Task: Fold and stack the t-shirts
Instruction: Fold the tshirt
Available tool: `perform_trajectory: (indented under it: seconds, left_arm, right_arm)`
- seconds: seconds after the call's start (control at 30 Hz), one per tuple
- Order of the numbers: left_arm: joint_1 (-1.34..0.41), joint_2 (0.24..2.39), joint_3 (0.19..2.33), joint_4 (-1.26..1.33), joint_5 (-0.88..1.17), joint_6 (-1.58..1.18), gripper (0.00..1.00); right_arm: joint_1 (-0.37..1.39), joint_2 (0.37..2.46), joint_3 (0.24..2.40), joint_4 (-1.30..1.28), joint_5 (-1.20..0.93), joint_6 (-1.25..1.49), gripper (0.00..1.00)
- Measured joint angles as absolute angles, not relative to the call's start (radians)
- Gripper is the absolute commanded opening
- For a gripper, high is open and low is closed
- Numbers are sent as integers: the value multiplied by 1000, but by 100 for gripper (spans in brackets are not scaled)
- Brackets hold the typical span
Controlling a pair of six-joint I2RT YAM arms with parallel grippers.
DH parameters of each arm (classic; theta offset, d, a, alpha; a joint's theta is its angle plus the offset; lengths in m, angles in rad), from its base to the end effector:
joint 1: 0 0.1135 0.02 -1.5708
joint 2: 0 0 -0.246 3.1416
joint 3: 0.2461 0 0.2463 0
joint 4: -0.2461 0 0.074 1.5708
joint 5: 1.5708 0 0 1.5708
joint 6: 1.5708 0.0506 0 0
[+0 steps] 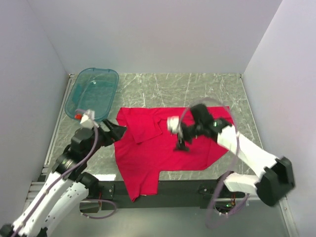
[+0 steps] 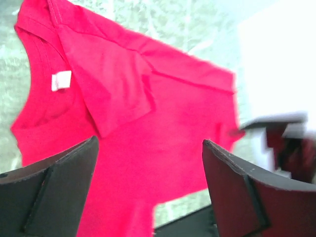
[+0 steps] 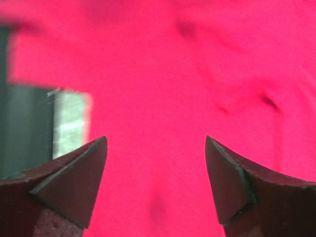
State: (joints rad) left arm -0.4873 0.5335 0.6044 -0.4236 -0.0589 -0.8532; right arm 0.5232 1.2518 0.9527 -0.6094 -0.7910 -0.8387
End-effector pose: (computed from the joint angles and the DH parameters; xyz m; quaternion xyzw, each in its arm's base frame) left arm 0.1419 -0.0718 0.2724 -0.1657 0.8031 -0.3363 0.4631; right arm 0.2039 0.1592 0.2476 -0.6467 0.5992 0.3127 0.3535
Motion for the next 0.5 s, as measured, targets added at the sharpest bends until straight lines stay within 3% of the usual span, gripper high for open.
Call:
perform_trajectory:
  seconds: [0.13, 0.3, 0.5]
  left_arm:
    - [-487, 366, 589, -525, -77, -931, 92]
    - [-487, 227, 598, -641, -128, -979, 91]
    - [-488, 121, 677, -707, -186, -990, 91]
  right_arm:
    - [838, 1178, 845, -632, -780, -991, 84]
    - [1247, 1378, 863, -570, -652, -995, 68]
    - [1483, 1542, 964, -520, -546, -918, 63]
